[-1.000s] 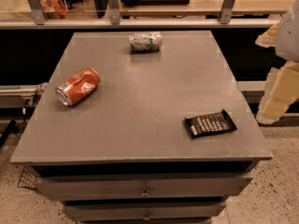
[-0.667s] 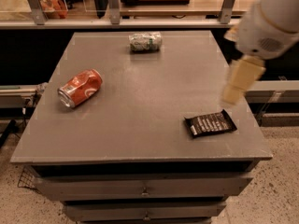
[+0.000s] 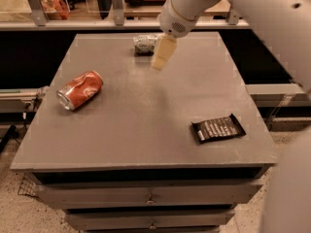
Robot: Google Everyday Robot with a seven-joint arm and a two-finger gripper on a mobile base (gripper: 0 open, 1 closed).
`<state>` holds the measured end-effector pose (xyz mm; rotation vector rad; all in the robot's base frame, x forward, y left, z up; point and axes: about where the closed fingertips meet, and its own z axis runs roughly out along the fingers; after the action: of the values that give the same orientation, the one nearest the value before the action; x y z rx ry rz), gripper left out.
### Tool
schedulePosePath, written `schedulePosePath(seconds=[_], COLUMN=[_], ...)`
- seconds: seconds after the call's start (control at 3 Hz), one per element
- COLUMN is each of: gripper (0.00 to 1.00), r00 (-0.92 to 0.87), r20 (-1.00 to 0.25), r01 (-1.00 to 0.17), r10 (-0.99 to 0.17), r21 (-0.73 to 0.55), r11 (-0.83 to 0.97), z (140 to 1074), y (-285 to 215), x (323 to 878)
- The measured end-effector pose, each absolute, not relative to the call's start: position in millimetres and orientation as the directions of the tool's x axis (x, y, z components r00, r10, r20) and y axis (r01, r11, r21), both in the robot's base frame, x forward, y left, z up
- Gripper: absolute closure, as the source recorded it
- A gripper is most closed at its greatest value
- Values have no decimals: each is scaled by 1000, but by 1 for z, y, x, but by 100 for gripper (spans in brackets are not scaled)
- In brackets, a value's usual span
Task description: Place 7up can upright
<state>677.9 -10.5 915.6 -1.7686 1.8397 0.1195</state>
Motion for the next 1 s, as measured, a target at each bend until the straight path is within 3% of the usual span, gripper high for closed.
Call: schedulePosePath(seconds=[0.67, 1.0], gripper=[0, 0], r00=[2, -71], r20=[-551, -534], r01=[-927, -911], r10=[-834, -842], r21=[-313, -310], r11=[205, 273], z=[904, 895], y=[28, 30], x=[776, 807])
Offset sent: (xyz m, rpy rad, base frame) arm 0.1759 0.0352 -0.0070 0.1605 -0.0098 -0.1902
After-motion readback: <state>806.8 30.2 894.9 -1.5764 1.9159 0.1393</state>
